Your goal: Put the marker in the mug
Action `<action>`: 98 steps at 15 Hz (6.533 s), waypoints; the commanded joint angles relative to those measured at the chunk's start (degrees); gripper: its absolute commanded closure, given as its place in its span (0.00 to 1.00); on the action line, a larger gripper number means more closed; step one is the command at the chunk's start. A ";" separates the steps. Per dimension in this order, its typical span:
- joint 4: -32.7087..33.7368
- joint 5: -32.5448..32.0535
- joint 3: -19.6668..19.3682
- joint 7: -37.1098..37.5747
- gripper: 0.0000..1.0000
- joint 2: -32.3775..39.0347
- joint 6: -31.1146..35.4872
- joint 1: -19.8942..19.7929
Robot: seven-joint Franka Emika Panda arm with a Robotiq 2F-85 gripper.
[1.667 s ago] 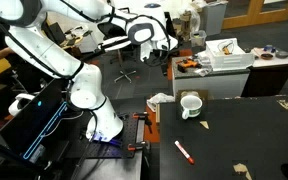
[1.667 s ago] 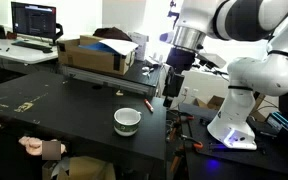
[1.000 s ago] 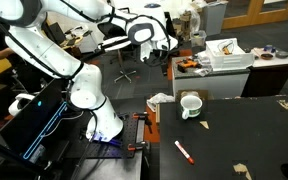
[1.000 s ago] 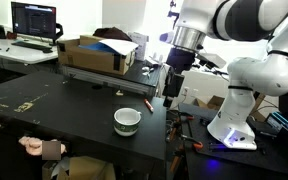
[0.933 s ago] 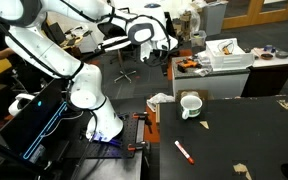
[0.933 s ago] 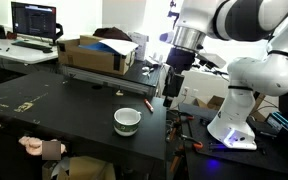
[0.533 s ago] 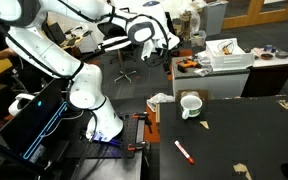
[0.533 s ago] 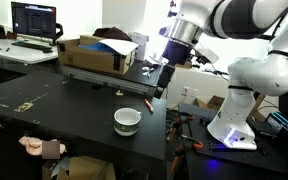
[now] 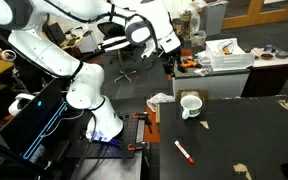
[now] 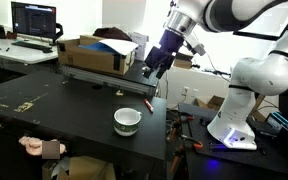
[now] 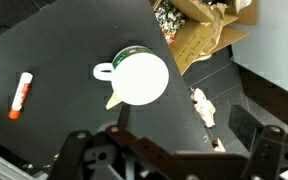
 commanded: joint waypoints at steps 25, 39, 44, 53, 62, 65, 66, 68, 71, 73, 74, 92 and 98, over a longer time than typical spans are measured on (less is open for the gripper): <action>0.04 -29.18 -6.32 38.04 0.00 23.21 9.32 -18.42; 1.52 -39.58 -13.93 44.74 0.00 28.90 11.75 -14.96; 2.01 -43.26 -16.16 46.88 0.00 33.29 18.18 -14.95; 7.75 -47.52 -24.15 51.94 0.00 43.64 20.40 -8.51; 8.30 -45.90 -30.77 44.57 0.00 49.19 29.36 -5.47; 7.90 -41.75 -32.60 39.72 0.00 51.60 33.27 -4.46; 7.74 -39.78 -32.88 37.38 0.00 52.30 34.43 -4.14; 7.61 -35.00 -32.76 32.75 0.00 53.13 35.61 -3.56; 7.53 -27.82 -31.83 25.72 0.00 53.72 36.17 -3.28; 7.43 -23.24 -31.02 21.53 0.26 53.64 36.19 -3.45; 7.47 -21.10 -30.56 19.51 0.34 53.57 36.02 -3.66; 4.39 -2.79 -29.61 5.75 0.95 50.64 35.33 -2.00; -2.92 -7.66 -39.07 9.42 0.95 40.80 34.94 5.44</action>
